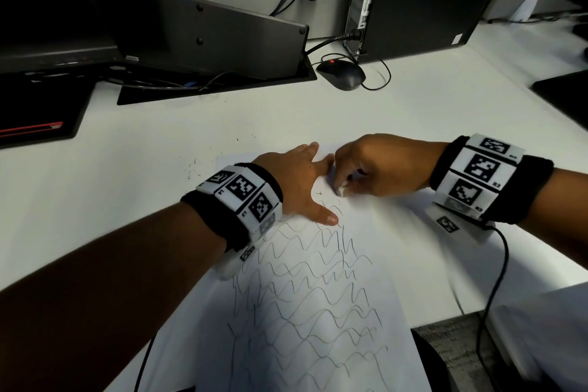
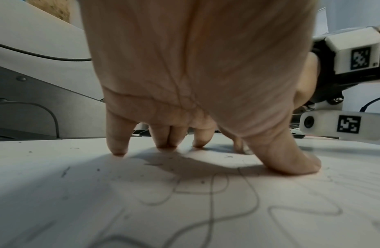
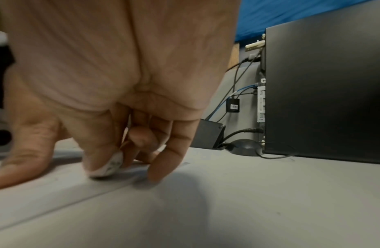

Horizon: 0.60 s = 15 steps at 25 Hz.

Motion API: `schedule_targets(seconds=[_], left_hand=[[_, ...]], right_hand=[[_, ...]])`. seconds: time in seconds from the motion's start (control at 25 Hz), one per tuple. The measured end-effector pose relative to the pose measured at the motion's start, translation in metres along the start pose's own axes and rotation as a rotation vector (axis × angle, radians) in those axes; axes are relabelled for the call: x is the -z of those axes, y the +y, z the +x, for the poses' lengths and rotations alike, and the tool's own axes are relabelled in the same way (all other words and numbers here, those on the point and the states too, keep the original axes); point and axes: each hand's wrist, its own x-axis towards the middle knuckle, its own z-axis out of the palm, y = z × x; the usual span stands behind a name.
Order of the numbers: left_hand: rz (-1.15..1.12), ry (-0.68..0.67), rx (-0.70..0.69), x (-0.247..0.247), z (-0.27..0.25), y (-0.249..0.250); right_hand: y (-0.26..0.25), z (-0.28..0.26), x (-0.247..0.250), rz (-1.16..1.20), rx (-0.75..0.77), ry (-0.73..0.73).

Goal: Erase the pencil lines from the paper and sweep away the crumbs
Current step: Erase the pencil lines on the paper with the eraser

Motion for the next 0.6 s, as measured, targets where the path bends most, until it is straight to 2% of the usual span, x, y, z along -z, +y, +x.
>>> schedule_targets(seconds=[0.16,0.28,0.48,0.6], left_hand=[[0.002,0.033,-0.009,0.003,0.002,0.004],[-0.037,0.089,-0.040,-0.002,0.003,0.005],[-0.046,0.074,-0.034,-0.007,0.004,0.002],[-0.049,0.094,-0.051,-0.007,0.004,0.003]], right_hand=[[0.011,0.008,-0.004,-0.014,-0.100,0.171],[0.010,0.007,-0.005,-0.024,-0.068,0.157],[-0.002,0.000,0.000,0.026,0.018,-0.020],[0.004,0.005,0.004,-0.047,-0.059,0.086]])
